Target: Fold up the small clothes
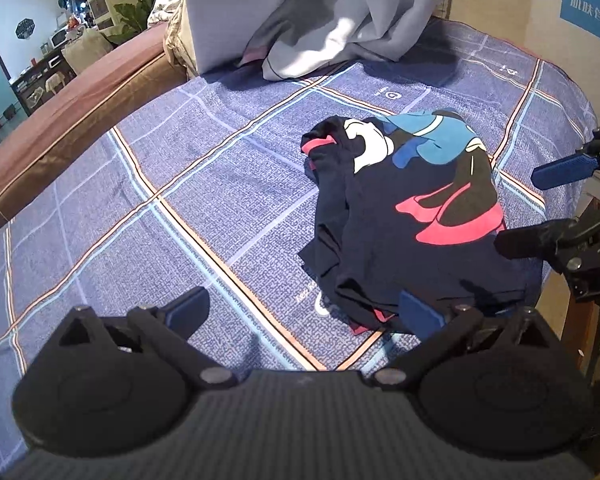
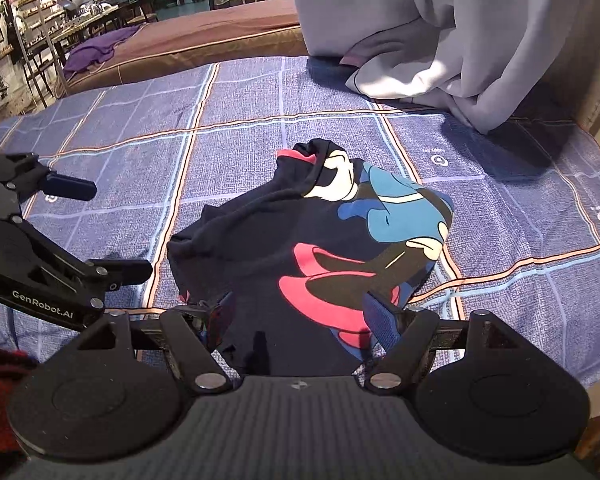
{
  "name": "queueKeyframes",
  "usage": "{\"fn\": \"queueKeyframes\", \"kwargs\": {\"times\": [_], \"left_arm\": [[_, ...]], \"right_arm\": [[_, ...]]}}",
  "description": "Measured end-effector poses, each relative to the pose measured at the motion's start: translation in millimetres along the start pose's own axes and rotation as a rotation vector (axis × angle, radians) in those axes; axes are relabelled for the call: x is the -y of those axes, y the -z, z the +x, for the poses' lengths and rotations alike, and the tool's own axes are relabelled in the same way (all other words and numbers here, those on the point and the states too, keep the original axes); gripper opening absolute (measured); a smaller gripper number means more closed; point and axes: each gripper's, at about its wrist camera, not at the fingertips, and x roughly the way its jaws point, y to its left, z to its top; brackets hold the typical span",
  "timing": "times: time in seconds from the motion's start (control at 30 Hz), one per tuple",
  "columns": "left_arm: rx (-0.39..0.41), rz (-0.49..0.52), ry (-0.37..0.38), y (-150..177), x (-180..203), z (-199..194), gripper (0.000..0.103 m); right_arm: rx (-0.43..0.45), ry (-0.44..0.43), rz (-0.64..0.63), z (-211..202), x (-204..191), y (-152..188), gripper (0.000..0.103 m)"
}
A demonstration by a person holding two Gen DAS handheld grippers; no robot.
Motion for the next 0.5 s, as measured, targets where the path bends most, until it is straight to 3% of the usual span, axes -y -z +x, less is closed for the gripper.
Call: {"fn": "queueKeyframes", "kwargs": {"times": [0.5], "left_arm": [[-0.018,0.067,0.018,2,17,3,0.103]], "right_arm": [[-0.001,0.052,-0.006,2,-2,6,0.103]]}}
